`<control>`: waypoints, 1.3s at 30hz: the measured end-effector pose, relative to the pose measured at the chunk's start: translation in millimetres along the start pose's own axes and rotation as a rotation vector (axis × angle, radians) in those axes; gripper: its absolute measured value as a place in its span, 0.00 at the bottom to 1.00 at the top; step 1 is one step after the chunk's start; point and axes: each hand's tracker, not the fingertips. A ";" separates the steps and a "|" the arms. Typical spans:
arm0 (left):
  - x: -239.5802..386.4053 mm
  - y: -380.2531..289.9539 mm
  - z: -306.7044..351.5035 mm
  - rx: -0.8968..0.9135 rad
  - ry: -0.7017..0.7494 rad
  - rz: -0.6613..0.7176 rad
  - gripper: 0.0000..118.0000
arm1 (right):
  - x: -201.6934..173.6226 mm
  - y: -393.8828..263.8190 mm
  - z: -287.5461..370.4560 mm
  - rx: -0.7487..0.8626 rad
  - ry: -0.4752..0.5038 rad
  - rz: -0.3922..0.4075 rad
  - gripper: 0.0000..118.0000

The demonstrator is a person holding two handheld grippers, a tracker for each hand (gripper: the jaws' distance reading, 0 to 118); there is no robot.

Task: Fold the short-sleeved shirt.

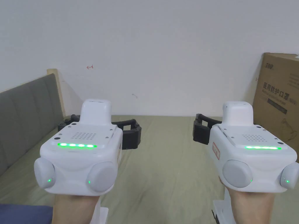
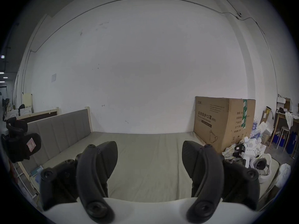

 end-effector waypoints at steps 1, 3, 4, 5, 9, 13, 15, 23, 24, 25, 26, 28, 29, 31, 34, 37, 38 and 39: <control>-1.0 -0.8 2.0 0.013 0.002 0.009 0.96 | -0.5 -0.9 -0.5 -0.001 -0.001 0.008 0.75; -5.1 0.4 2.1 0.014 -0.009 0.021 0.96 | -1.0 -2.1 -1.0 -0.001 -0.012 0.021 0.75; -7.1 1.0 1.0 0.008 -0.012 0.032 0.96 | -1.1 -2.6 -1.1 -0.002 -0.015 0.024 0.75; -8.6 1.2 -0.1 0.001 -0.015 0.038 0.96 | -0.9 -2.8 -1.0 -0.002 -0.014 0.024 0.75; -9.6 -2.4 -2.6 -0.001 -0.001 0.035 0.96 | 0.8 -4.9 -1.4 -0.006 -0.008 0.012 0.75; -9.4 -6.3 -1.4 0.016 0.008 0.017 0.96 | 1.5 -6.7 -1.2 -0.005 -0.022 0.023 0.75; -12.3 -6.1 -3.6 -0.007 -0.008 0.069 0.96 | 2.4 -7.2 -1.8 -0.009 -0.024 0.024 0.75; -14.0 -6.5 -11.6 -0.053 0.011 0.066 0.96 | 5.8 -11.7 -3.2 -0.024 -0.031 0.032 0.75; -13.3 -6.5 -11.6 -0.050 0.008 0.064 0.96 | 6.1 -12.2 -3.6 -0.025 -0.033 0.031 0.75; -11.5 -6.4 -11.6 -0.043 0.007 0.056 0.96 | 6.4 -12.8 -3.9 -0.027 -0.034 0.030 0.75; -9.2 -6.5 -11.4 -0.034 0.005 0.040 0.96 | 6.7 -13.3 -4.3 -0.029 -0.033 0.029 0.75; -4.1 -7.2 -11.4 -0.024 0.010 0.001 0.96 | 6.7 -14.4 -5.3 -0.034 -0.034 0.030 0.75; -2.2 -7.4 -11.7 -0.024 0.008 -0.004 0.96 | 6.6 -15.0 -5.7 -0.035 -0.034 0.033 0.75; 0.2 -6.6 -11.7 -0.029 -0.002 -0.003 0.96 | 6.3 -15.9 -5.9 -0.037 -0.033 0.038 0.75; 3.1 -3.5 -13.7 -0.064 0.002 0.021 0.96 | 6.5 -17.2 -5.8 -0.036 -0.036 0.040 0.75; 2.9 -4.2 -13.4 -0.044 -0.003 0.030 0.96 | 7.9 -18.2 -5.5 -0.036 -0.038 0.041 0.75; 3.3 -4.0 -13.1 -0.042 -0.005 0.026 0.96 | 8.4 -18.5 -5.6 -0.038 -0.040 0.044 0.75; 3.6 -3.9 -12.5 -0.041 -0.012 0.020 0.96 | 8.9 -18.8 -5.8 -0.039 -0.041 0.046 0.75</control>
